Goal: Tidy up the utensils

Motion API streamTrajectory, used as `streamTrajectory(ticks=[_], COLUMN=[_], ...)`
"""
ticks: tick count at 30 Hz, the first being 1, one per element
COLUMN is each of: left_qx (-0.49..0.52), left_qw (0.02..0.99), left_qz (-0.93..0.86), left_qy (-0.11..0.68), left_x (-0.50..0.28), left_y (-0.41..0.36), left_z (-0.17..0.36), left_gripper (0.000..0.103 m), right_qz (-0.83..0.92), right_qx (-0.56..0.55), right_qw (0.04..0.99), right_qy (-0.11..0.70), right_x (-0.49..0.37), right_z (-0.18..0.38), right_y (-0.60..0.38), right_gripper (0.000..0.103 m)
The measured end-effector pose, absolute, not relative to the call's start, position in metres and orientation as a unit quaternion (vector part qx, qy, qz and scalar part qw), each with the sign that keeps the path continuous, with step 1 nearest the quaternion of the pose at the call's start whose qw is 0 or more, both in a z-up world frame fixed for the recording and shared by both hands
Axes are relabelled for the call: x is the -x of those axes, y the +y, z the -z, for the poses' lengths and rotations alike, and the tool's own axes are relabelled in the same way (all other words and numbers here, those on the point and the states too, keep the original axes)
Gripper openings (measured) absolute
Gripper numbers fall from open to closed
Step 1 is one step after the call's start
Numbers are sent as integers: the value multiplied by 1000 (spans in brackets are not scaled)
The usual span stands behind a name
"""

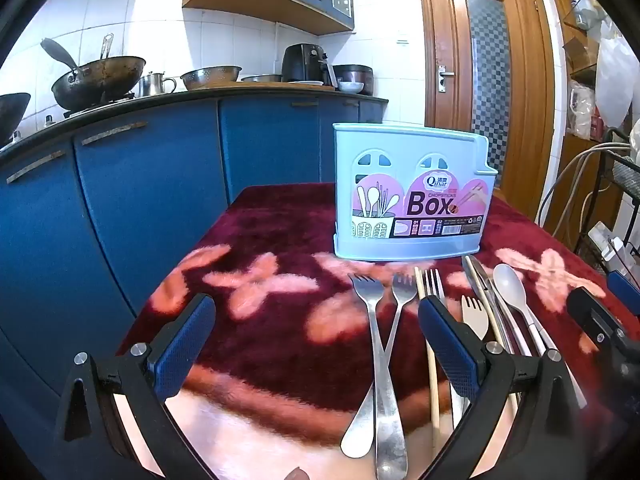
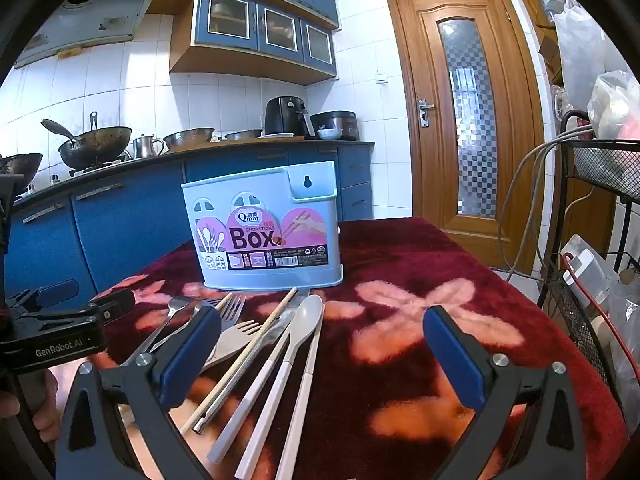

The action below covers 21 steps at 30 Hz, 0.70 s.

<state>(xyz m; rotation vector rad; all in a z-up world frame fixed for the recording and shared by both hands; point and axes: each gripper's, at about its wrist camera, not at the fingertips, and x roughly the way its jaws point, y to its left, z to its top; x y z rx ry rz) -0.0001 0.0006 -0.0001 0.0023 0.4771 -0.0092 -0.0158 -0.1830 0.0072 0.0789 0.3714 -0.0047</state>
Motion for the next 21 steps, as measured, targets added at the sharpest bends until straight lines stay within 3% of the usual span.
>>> streamTrajectory(ticks=[21], left_qx=[-4], left_qw=[972], left_qz=[4], left_qy=[234], left_x=[0], left_y=[0], left_z=[0], left_gripper=[102], right_qz=[3], right_qx=[-37], right_qw=[982], right_qy=[186], right_x=[16], right_z=[-7], right_y=[-183], right_gripper=[103])
